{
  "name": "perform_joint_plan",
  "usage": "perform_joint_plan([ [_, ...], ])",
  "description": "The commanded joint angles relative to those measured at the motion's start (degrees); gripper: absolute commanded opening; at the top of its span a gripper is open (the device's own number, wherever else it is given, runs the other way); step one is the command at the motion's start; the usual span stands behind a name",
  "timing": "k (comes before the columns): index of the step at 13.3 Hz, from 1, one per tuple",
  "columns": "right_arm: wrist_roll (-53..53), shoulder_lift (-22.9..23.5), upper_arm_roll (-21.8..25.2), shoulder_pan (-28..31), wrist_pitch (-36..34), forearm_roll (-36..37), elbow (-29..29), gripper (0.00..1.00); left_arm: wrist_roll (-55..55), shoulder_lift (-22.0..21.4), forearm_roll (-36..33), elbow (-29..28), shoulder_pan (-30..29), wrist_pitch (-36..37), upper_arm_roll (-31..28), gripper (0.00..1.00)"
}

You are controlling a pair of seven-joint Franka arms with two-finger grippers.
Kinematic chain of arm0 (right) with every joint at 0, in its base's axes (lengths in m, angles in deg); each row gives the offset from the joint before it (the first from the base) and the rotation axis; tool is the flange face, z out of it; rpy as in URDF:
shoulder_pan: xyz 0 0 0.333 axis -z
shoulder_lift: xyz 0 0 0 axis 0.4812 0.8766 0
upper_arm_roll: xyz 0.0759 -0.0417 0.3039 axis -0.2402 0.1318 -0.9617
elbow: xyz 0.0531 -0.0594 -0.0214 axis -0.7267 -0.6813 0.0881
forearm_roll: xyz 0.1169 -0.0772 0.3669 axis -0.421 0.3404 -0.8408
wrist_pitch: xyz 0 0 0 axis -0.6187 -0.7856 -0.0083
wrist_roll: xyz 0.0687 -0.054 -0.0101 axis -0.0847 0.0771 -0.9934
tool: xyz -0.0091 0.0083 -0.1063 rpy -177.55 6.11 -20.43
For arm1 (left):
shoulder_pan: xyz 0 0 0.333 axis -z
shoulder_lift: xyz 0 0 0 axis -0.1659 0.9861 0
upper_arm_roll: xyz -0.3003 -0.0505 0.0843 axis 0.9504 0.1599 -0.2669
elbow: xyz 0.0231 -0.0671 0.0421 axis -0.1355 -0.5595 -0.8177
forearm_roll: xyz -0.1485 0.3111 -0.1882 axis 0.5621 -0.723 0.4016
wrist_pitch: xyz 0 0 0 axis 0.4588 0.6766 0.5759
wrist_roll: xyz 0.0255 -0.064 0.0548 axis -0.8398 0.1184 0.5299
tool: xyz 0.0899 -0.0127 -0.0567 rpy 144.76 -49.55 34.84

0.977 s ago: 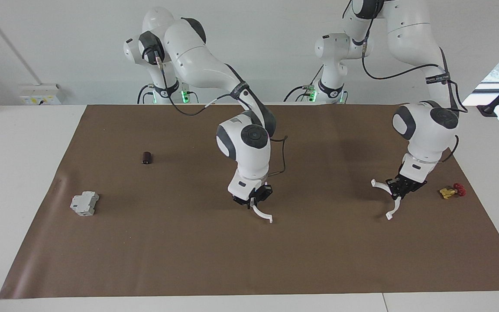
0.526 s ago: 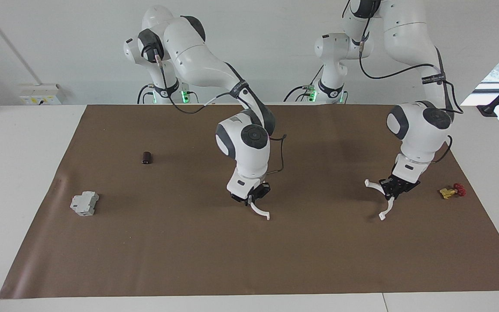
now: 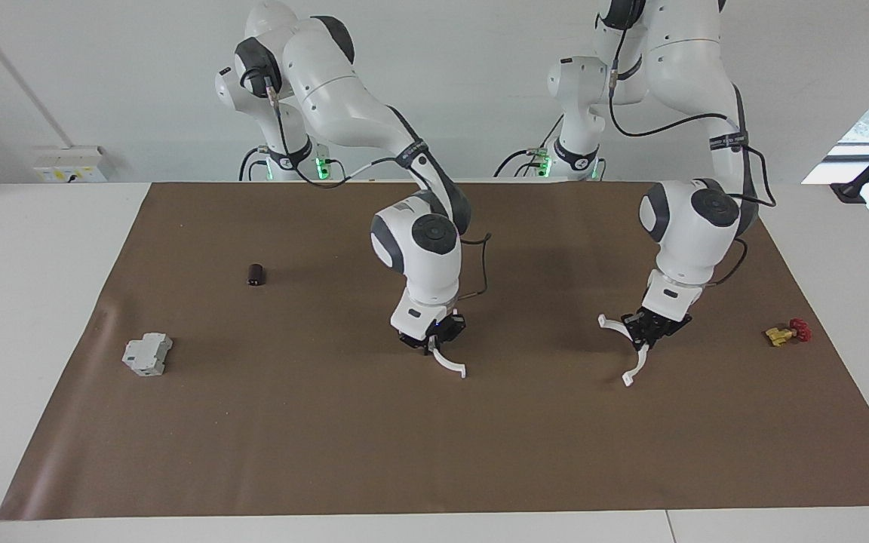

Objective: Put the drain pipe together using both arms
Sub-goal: 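Lift both clamp halves and bring them toward each other mid-table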

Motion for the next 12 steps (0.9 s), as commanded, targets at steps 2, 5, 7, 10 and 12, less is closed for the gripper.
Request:
perform_joint_plan([
  [2, 1.69, -1.46, -0.26, 0.12, 1.48, 0.58, -1.97, 1.0, 6.25, -1.11, -1.22, -0.31, 4.65, 1.22, -0.74, 0.0],
  [5, 1.6, -4.17, -0.26, 1.25, 0.34, -0.03, -1.01, 1.0, 10.21, -0.76, -1.22, 0.57, 8.95, 2.01, -0.74, 0.0],
  [7, 1.51, -6.55, -0.18, 4.49, -2.99, -1.96, 0.83, 1.0, 12.5, 0.03, -1.22, 1.88, 11.85, 3.41, -0.74, 0.0],
  [10, -0.23, -10.32, -0.18, 9.59, -10.9, -2.14, 3.13, 1.0, 14.44, 1.96, -1.48, 3.55, 16.07, 3.95, -0.74, 0.0],
  [12, -4.62, -14.27, -0.18, 14.15, -16.6, -2.23, 2.95, 1.0, 16.62, 4.24, -2.36, 5.65, 19.06, 3.95, -0.83, 0.0],
])
